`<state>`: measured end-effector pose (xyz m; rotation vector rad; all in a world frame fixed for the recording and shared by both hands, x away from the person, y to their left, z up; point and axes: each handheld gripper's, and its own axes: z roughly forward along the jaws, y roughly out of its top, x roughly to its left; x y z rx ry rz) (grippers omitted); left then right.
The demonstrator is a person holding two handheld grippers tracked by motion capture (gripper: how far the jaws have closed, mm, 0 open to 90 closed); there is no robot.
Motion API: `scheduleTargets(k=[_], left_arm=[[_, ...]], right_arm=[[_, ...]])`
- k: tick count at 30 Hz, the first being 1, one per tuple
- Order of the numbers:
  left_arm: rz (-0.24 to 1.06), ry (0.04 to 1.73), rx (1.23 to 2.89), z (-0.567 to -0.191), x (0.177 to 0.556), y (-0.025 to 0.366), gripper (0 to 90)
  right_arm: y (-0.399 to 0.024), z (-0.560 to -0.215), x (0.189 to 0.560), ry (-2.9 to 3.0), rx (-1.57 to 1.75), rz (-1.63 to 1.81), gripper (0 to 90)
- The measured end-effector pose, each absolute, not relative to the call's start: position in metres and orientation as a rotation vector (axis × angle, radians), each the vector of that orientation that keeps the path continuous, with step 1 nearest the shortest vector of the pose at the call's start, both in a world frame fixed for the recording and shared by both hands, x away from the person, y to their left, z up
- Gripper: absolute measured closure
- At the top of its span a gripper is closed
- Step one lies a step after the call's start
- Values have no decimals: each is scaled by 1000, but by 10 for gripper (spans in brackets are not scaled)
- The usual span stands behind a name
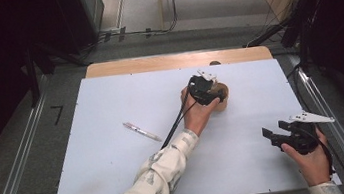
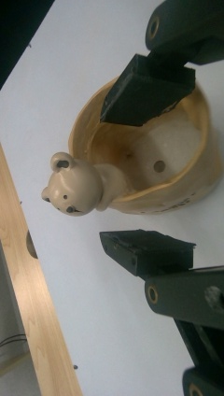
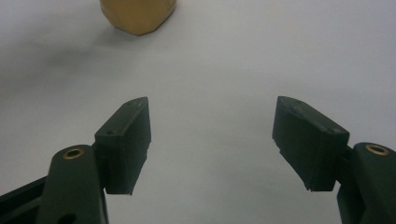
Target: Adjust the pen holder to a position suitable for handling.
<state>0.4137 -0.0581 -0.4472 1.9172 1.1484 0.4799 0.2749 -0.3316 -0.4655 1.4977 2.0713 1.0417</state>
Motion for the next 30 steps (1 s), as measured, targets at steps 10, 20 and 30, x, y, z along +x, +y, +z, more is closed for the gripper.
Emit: scheduleTargets(k=[10,20,30], left_arm=[[491,1213,1876,-444,389,-14,296],[507,1199,1807,-434,356,25,257],[529,1255,1765,-442,316,80,251]], right_arm=[[-330,-466,275,2075,1491,1029,268],[-326,-468,276,2086,1485,1015,267],[-324,-469,277,2090,1478,1005,268]])
